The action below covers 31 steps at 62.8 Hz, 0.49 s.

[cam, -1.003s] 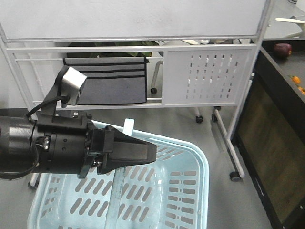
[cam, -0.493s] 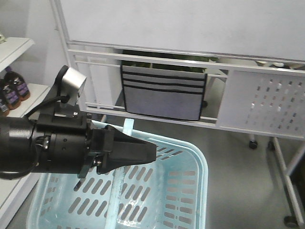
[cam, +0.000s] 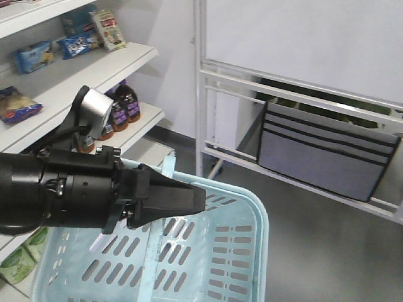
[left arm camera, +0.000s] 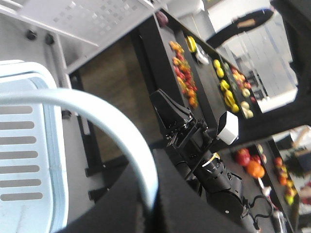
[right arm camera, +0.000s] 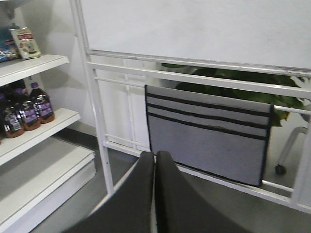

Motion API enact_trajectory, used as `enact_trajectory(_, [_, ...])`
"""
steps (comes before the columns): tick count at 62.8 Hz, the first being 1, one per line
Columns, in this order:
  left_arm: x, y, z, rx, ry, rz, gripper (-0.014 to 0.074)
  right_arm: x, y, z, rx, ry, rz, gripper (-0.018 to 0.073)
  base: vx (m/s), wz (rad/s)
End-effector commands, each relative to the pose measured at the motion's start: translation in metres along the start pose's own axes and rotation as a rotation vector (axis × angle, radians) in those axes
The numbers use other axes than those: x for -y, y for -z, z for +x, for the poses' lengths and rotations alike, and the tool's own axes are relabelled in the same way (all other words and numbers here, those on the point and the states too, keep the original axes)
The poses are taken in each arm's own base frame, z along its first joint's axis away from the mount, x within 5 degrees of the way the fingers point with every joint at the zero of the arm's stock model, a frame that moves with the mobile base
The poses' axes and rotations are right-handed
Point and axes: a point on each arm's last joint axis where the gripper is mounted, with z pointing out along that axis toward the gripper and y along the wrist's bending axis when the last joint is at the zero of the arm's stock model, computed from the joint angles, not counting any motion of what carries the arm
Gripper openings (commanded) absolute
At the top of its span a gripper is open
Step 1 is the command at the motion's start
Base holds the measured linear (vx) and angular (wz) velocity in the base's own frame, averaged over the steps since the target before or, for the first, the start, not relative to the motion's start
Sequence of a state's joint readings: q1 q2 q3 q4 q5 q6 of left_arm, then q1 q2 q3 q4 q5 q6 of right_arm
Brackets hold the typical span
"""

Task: Place coke in basket with both arms
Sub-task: 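Drive the base with the basket to the shelf with the red Coca-Cola bottle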

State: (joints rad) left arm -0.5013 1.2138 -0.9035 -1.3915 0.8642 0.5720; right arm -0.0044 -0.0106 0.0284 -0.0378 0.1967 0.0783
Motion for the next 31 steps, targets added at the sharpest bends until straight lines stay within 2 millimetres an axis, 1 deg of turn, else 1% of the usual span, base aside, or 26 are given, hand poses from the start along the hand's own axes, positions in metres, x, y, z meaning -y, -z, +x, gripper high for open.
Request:
enact_trajectory(1, [0.0202, 0.0069, -0.0045, 0.047, 0.000, 0.084, -0.0006, -0.0001, 0.0006, -0.0046, 0.078, 0.016, 0.001, -0.0006, 0.15, 0.58])
enact_trajectory(31, [0.0202, 0.0069, -0.0045, 0.047, 0.000, 0.084, -0.0006, -0.0001, 0.0006, -0.0046, 0.077, 0.016, 0.001, -0.0006, 0.13, 0.53])
